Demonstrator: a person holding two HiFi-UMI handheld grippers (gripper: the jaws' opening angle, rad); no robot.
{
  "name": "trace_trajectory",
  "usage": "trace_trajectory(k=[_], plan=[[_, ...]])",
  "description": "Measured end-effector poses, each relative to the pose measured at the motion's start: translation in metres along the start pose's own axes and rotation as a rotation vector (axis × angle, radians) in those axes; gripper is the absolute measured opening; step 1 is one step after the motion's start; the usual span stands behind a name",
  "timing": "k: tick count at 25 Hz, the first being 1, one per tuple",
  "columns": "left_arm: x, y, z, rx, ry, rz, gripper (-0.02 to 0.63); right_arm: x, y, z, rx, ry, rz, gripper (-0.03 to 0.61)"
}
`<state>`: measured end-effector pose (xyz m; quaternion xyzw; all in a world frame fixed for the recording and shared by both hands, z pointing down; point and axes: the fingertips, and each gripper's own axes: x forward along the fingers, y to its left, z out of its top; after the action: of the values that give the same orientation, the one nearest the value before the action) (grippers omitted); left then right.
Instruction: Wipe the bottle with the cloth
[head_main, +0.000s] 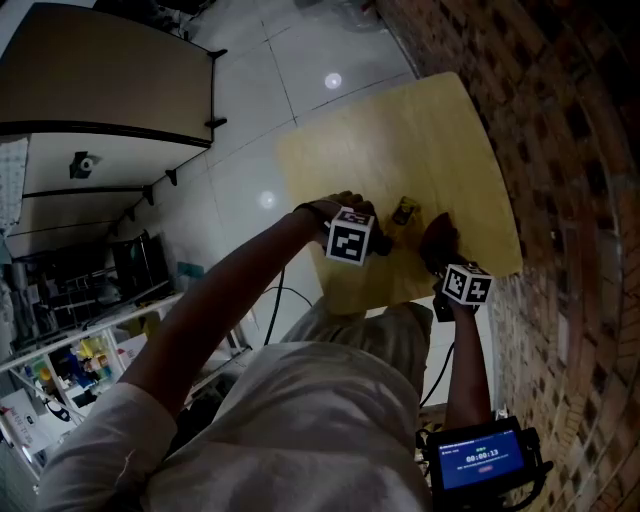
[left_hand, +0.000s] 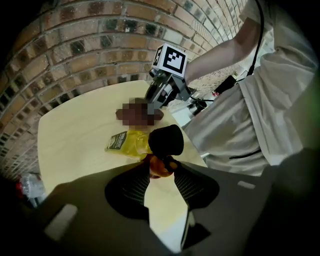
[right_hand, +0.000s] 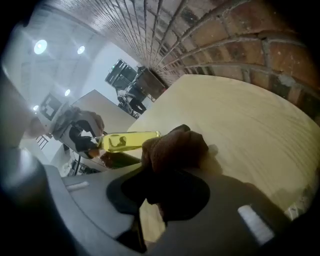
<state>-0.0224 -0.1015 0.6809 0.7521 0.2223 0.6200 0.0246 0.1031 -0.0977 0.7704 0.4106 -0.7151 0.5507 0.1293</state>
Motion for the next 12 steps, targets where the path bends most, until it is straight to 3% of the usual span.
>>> trace_trajectory(k=[3, 6, 12], plan=[[0.002, 0.0, -0.001, 0.013, -0.013, 0.055, 0.175, -0.007, 0.002, -0.015, 0.002, -0.002, 0.011, 0.071], [0.002, 0.004, -0.002, 0.006, -0.055, 0.149, 0.23, -0.004, 0.008, -0.022, 0.007, -0.013, 0.024, 0.071], [-0.014, 0.0, 0.016, 0.036, -0.105, 0.434, 0.255, -0.006, 0.019, -0.015, 0.009, -0.036, 0.028, 0.072]])
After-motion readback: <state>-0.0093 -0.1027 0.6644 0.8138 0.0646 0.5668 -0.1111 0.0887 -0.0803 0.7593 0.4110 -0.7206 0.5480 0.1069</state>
